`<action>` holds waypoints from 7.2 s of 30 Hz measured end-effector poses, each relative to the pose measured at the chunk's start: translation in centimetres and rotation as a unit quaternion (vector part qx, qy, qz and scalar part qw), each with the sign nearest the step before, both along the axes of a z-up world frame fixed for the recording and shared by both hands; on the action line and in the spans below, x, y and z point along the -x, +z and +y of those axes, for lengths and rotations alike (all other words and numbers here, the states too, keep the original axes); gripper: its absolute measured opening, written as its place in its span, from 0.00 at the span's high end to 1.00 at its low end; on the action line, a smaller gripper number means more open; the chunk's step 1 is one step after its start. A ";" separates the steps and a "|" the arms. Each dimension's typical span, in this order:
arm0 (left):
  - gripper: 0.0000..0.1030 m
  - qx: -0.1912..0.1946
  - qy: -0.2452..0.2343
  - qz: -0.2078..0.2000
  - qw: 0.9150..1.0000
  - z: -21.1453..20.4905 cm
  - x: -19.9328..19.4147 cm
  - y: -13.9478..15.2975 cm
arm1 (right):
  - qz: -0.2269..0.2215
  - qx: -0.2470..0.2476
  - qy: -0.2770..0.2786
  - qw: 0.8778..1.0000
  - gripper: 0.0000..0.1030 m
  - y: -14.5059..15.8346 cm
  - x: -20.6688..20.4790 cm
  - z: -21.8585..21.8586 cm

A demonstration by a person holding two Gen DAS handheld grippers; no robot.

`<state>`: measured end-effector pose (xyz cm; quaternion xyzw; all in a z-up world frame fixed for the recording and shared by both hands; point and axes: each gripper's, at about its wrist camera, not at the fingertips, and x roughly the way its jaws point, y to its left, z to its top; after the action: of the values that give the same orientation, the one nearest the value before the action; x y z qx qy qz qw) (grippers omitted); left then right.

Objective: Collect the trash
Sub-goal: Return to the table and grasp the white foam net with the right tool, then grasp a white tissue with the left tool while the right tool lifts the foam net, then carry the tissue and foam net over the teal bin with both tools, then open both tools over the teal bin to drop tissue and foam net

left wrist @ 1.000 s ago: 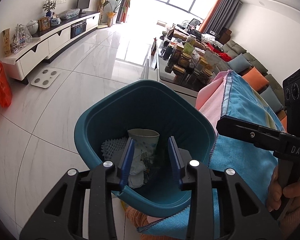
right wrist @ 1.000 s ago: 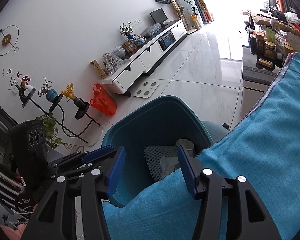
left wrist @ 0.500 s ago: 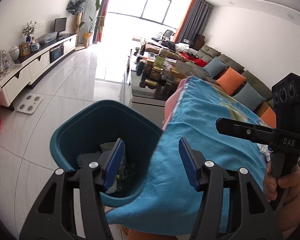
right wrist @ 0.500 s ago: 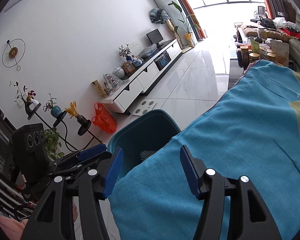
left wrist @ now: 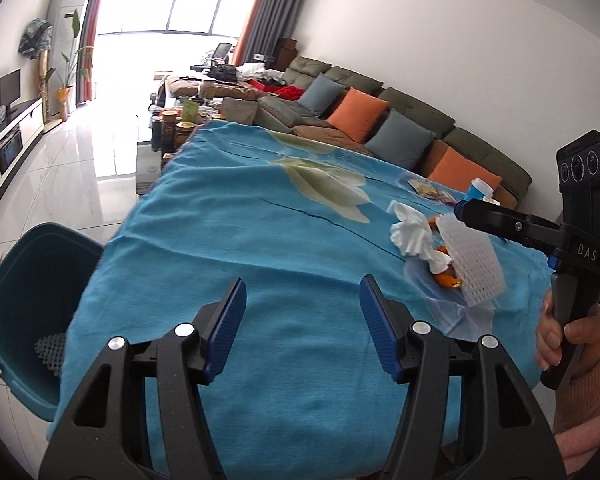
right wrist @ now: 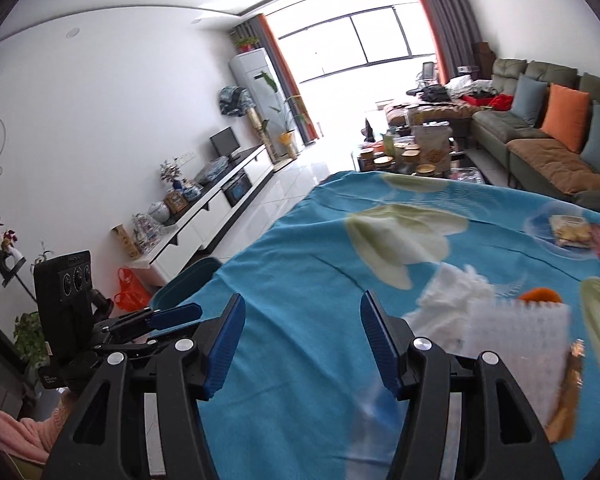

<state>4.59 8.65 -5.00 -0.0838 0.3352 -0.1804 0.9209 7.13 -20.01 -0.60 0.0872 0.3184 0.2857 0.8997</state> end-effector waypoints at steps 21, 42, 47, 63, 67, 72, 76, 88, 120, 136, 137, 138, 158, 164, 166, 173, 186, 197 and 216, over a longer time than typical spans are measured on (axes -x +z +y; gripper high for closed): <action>0.43 -0.042 -0.110 0.022 0.993 -12.2 -3.3 -1.5 | 0.072 -0.034 -0.111 0.991 0.64 -6.7 0.2 -10.7; 0.45 -0.084 -0.125 0.026 0.988 -16.4 -7.2 -1.1 | 0.026 -0.108 -0.113 0.987 0.87 -4.4 3.0 -14.9; 0.46 -0.106 -0.113 0.049 0.987 -17.3 -10.8 -1.7 | 0.033 -0.115 -0.111 0.987 0.87 -5.0 2.9 -15.0; 0.89 -0.103 -0.143 0.081 0.981 -18.7 -12.7 -3.4 | 0.042 -0.127 -0.104 0.986 0.87 -5.5 2.2 -15.2; 0.93 -0.091 -0.141 0.072 0.983 -17.9 -11.6 -2.8 | 0.040 -0.124 -0.099 0.986 0.87 -5.2 1.9 -14.6; 0.93 -0.080 -0.134 0.048 0.986 -16.1 -9.7 -1.2 | 0.038 -0.126 -0.093 0.987 0.87 -5.1 1.7 -13.9; 0.93 -0.075 -0.125 0.029 0.989 -14.4 -8.1 0.1 | 0.037 -0.126 -0.083 0.988 0.87 -4.9 1.4 -13.3; 0.93 -0.060 -0.093 0.009 0.994 -9.1 -3.3 2.1 | 0.037 -0.124 -0.042 0.991 0.87 -4.3 0.6 -10.1; 0.93 -0.041 0.029 -0.006 0.999 3.3 3.3 3.6 | 0.057 -0.109 0.085 0.989 0.86 -3.1 -1.9 1.9; 0.93 -0.038 0.096 -0.006 0.995 9.2 4.5 3.7 | 0.064 -0.091 0.152 0.982 0.86 -2.3 -3.0 8.9; 0.93 -0.038 0.101 -0.006 0.994 9.4 4.5 3.8 | 0.066 -0.090 0.155 0.982 0.86 -2.2 -2.9 9.1; 0.93 -0.038 0.105 -0.006 0.994 9.8 4.5 3.8 | 0.066 -0.089 0.157 0.981 0.86 -2.2 -3.0 9.5; 0.93 -0.035 0.180 0.004 0.983 16.2 5.3 3.4 | 0.079 -0.064 0.212 0.972 0.86 -1.8 -4.6 16.2; 0.93 -0.034 0.196 0.016 0.980 17.3 4.9 2.5 | 0.091 -0.063 0.220 0.969 0.86 -2.2 -5.4 17.7; 0.93 -0.034 0.201 0.021 0.979 17.7 4.7 2.2 | 0.095 -0.061 0.221 0.969 0.86 -2.3 -5.7 18.3; 0.93 -0.034 0.213 0.036 0.976 18.5 3.6 1.1 | 0.108 -0.061 0.224 0.967 0.86 -2.8 -6.4 19.9; 0.93 -0.037 0.234 0.063 0.970 19.1 1.6 -1.1 | 0.124 -0.050 0.222 0.966 0.85 -3.6 -7.5 23.2; 0.93 -0.051 0.247 0.086 0.964 19.5 -1.3 -3.0 | 0.138 -0.013 0.211 0.968 0.85 -5.1 -8.2 26.8; 0.77 -0.025 0.273 0.099 0.957 21.0 -3.0 -6.3 | 0.157 -0.003 0.203 0.967 0.61 -6.1 -8.6 27.9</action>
<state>7.59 29.64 -11.34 -0.1665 0.3937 0.0957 0.8989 15.71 7.91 -6.72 0.0672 0.4658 0.4458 0.7614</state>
